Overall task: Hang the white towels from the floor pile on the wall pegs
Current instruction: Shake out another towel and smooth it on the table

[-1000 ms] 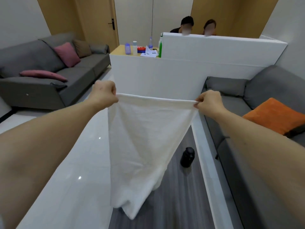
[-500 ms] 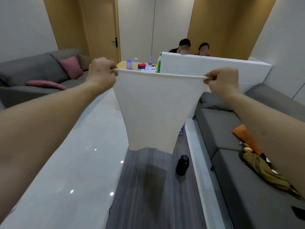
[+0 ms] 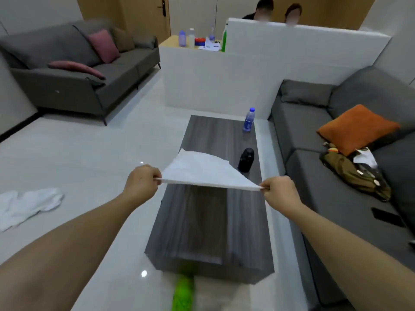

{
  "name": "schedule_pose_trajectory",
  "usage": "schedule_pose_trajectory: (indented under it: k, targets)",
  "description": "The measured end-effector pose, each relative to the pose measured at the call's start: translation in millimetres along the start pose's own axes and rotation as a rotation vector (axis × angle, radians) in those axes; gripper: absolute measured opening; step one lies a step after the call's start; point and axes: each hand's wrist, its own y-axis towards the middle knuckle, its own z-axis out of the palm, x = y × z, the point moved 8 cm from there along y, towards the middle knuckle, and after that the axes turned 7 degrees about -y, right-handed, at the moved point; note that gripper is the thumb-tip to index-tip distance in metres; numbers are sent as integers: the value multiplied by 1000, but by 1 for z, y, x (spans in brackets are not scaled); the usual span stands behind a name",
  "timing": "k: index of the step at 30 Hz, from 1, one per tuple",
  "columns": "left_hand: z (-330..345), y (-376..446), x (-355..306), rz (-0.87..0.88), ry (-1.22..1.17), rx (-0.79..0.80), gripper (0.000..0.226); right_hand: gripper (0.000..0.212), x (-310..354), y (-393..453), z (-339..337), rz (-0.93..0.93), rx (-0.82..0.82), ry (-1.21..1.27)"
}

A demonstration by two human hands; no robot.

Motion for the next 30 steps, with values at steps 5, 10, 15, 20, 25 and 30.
schedule_pose_trajectory:
  k: [5,10,15,20,25,30]
  targets:
    - [86,-98,43,-123,95,320,13,23,-24,-75,91,46,242,-51]
    - [130,-140,65,-163,128,451,10,20,-37,-105,140,73,357,-64]
    - [161,-131,76,-168,132,498,8,23,-51,-104,176,142,445,-52]
    - [204,-86,96,-167,127,552,11,19,-58,-62,218,206,458,-32]
    - [292,-33,143,-214,144,631,23,17,-65,-2,306,281,489,-13]
    - [366,-35,189,-280,132,678,9,13,-64,12,412,358,614,-1]
